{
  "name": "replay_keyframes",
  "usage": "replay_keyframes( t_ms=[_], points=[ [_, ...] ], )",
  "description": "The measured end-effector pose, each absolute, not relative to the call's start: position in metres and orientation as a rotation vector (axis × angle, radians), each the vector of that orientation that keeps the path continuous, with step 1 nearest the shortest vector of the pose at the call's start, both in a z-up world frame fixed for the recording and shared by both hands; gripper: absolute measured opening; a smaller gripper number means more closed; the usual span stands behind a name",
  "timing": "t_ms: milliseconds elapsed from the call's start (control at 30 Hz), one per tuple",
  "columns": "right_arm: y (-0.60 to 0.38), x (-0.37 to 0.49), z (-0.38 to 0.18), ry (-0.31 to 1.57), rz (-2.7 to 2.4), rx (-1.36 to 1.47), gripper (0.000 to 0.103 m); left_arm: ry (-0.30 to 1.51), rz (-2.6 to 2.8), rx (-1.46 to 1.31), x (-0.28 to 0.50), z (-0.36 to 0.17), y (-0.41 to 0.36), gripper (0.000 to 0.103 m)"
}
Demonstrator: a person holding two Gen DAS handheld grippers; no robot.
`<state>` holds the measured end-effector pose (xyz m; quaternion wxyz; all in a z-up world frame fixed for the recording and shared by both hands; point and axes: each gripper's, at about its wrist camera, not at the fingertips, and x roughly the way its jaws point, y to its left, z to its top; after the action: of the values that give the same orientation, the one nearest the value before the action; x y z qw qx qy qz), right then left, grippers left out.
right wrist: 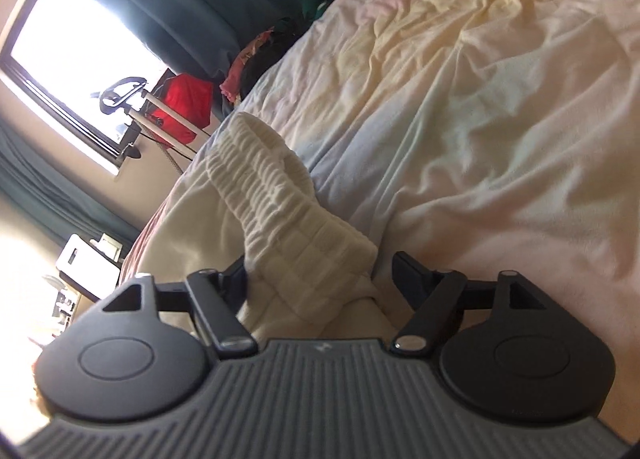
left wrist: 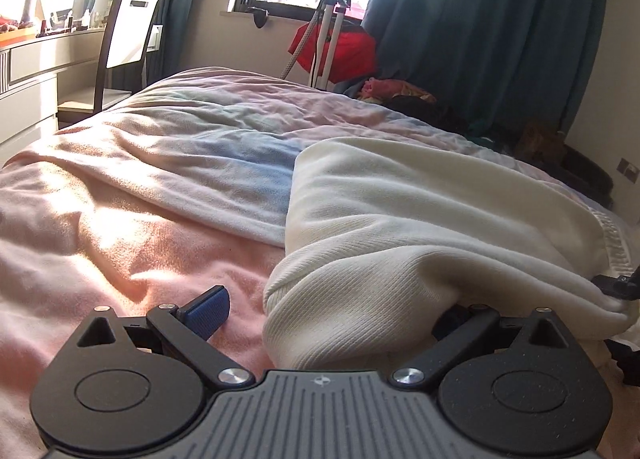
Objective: Fold clothes
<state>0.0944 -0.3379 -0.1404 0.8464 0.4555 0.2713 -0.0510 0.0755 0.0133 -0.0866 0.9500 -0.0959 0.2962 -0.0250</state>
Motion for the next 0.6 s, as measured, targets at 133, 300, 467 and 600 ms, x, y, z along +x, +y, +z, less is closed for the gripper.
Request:
replay_keyframes(
  t_ms=[133,300,467,600],
  points=[
    [-0.345,0.097,-0.156,0.596,-0.055,1.085,0.083,0.608,-0.051,-0.206,0.075,-0.086,0.013,0.101],
    [-0.342,0.102,-0.151,0.591,0.02,1.093,0.087,0.635,-0.056,-0.261,0.079,-0.087,0.02,0.101],
    [-0.341,0.096,-0.126,0.439,0.178,1.116,0.087,0.644,-0.043,-0.309,0.081,-0.085,0.027,0.101],
    [-0.335,0.104,-0.131,0.53,0.139,1.051,0.087,0.653,-0.046,-0.322,0.082,-0.085,0.028,0.101]
  ],
)
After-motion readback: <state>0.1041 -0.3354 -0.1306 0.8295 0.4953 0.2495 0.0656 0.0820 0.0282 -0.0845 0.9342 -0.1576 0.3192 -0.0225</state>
